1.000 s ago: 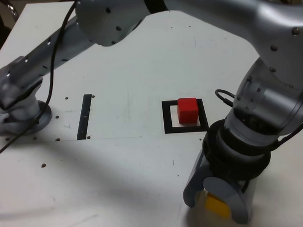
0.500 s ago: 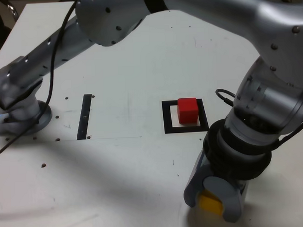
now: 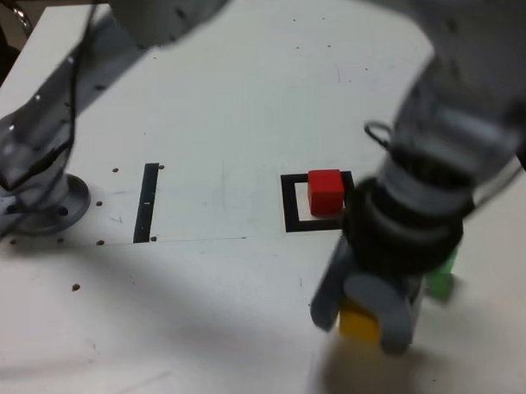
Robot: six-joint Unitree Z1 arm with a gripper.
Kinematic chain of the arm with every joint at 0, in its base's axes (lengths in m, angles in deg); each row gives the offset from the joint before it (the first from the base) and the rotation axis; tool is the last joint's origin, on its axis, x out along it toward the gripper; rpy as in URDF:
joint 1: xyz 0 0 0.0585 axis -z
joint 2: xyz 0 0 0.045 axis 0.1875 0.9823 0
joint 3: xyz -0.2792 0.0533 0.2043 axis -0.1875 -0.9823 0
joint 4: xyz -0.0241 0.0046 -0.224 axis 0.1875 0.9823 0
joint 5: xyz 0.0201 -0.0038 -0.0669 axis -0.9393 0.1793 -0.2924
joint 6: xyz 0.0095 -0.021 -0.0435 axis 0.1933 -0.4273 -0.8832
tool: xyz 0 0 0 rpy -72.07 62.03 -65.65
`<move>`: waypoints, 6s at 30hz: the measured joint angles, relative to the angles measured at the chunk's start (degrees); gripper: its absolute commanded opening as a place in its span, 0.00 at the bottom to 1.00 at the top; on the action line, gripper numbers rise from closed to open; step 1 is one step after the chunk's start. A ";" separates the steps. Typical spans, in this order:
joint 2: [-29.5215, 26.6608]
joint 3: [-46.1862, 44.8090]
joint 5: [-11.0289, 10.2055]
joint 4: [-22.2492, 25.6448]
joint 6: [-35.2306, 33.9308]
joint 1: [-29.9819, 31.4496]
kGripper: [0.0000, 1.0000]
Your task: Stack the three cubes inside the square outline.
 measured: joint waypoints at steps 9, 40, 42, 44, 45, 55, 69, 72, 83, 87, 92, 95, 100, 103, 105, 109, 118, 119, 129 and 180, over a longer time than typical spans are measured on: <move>-10.24 -8.01 0.26 0.09 -1.09 -7.64 0.27; -12.69 -17.21 2.94 -2.14 4.94 -26.91 0.27; -12.17 -17.42 3.11 -2.45 5.51 -27.14 0.27; -11.86 -17.56 3.18 -2.71 5.85 -27.28 0.27; -11.78 -17.61 3.18 -2.79 6.13 -27.35 0.27; -10.39 -17.82 3.18 -3.36 7.25 -28.02 0.27; -9.42 -19.06 3.31 -4.09 7.90 -28.85 0.34; -9.27 -19.14 3.34 -4.11 8.22 -28.90 0.65; -9.21 -20.80 3.78 -4.56 9.03 -29.70 0.99; -9.22 -20.96 3.83 -4.70 9.08 -29.71 0.99; -9.79 -21.57 3.24 -4.90 9.08 -29.71 1.00; -11.64 -22.18 2.29 -4.92 8.90 -29.68 1.00; -13.96 -21.91 -0.58 -4.68 7.96 -28.04 1.00; -14.75 -19.58 -2.77 -3.94 7.57 -26.24 1.00; -15.19 -17.47 -4.22 -3.08 7.45 -24.87 1.00; -15.16 -13.94 -5.68 -1.37 7.34 -22.75 1.00; -8.99 -3.75 -5.49 -0.01 7.42 -18.64 1.00; -8.47 -3.04 -5.39 0.09 7.52 -18.25 1.00; -0.98 4.34 -3.91 0.36 8.90 -15.90 1.00; 11.19 15.25 -3.13 0.36 12.41 -13.08 0.30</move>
